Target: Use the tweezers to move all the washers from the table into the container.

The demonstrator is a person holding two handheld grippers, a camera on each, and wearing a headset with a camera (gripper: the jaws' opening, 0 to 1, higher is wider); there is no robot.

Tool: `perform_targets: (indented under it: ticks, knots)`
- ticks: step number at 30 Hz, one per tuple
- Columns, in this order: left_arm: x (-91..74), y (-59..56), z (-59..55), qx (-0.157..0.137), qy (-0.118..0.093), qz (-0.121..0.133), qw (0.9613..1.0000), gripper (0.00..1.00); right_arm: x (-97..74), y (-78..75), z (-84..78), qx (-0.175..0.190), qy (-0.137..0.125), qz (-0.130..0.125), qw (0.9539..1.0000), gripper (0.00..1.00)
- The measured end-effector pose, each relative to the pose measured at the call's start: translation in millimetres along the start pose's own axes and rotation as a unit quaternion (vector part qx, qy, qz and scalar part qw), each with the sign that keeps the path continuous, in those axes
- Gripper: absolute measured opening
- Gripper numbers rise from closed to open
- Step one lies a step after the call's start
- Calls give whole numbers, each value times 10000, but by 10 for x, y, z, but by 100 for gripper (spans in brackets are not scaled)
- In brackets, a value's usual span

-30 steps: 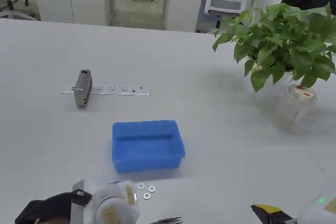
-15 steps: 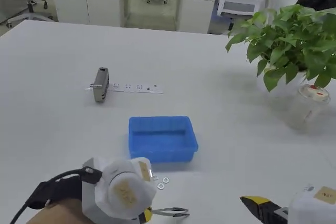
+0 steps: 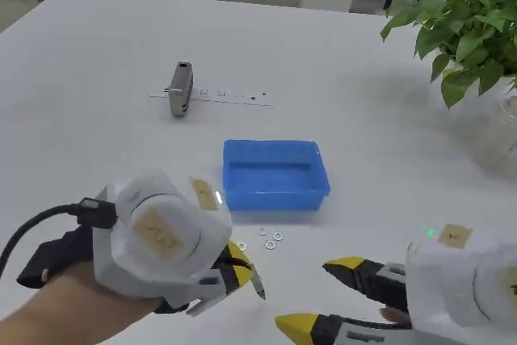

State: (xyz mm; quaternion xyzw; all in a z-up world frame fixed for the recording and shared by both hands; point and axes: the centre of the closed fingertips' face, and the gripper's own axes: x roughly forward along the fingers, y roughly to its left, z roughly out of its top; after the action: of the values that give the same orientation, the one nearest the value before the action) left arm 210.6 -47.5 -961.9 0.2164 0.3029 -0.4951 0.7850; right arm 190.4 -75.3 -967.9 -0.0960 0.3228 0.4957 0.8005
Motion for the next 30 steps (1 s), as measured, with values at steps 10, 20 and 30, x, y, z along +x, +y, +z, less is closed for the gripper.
perform_targets:
  ticks: [10, 20, 30]
  knots:
    - [-362, -73, 219, 689, -7, -207, 9974, 0, 314, 130, 350, -1529, 245, 1071, 9821, 18]
    - [-511, -131, 395, 984, -34, -195, 9950, 0, 412, 298, 423, -2240, 323, 1511, 9623, 7]
    - [-525, 56, 288, 528, -314, 449, 9971, 0, 575, 244, 470, -2389, 296, 1422, 9601, 3]
